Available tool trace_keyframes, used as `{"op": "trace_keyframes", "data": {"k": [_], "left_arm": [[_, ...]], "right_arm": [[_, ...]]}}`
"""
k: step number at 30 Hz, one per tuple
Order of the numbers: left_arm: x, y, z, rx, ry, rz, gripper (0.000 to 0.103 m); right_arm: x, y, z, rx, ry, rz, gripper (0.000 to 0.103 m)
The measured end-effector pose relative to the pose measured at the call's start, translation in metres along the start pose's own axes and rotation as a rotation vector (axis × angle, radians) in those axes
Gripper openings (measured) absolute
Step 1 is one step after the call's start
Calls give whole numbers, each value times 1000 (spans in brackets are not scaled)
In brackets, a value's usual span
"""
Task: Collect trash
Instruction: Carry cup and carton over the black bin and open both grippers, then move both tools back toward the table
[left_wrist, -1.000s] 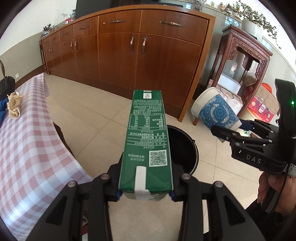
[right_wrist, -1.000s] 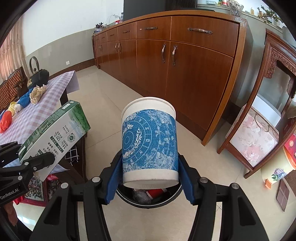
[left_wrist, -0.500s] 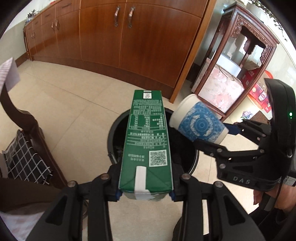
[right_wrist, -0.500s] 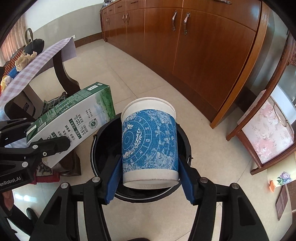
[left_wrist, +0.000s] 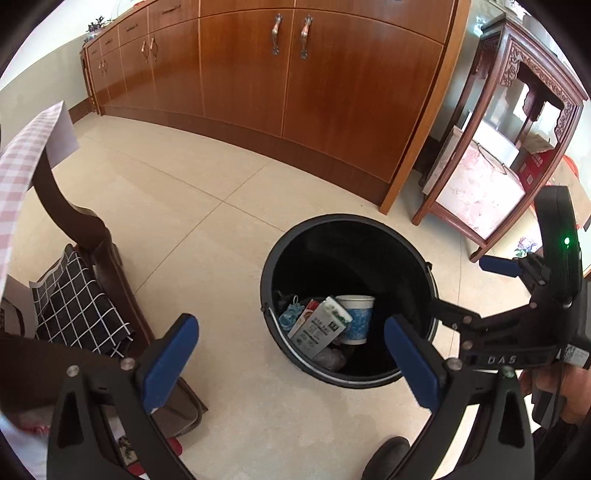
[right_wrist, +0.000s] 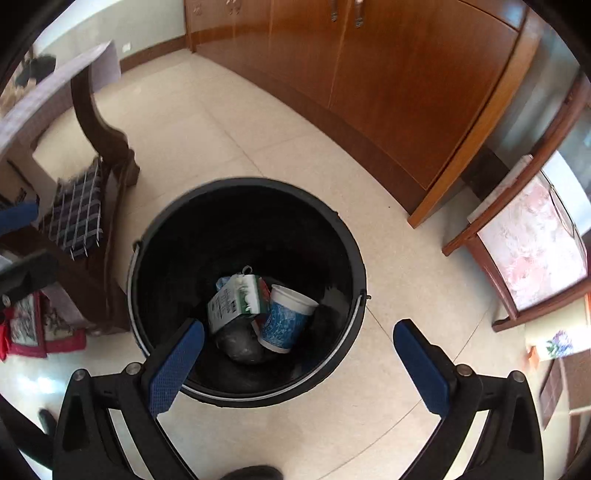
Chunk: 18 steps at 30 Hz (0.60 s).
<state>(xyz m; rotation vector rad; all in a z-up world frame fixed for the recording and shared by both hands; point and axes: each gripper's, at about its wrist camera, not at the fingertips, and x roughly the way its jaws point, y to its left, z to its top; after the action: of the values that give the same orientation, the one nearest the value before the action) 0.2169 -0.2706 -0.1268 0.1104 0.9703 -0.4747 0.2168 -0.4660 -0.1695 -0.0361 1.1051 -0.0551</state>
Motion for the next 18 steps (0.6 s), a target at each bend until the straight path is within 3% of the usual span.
{"op": "trace_keyframes", "data": {"k": [11,18], "left_arm": [[-29,-3,-9,6,-41,-33,101],[-50,-6,-12,4,-82,-15,102]], "right_arm": [[-50,12,-15,49,-94,-36,103],[-82,8,-28,112,-161,-56,103]]}}
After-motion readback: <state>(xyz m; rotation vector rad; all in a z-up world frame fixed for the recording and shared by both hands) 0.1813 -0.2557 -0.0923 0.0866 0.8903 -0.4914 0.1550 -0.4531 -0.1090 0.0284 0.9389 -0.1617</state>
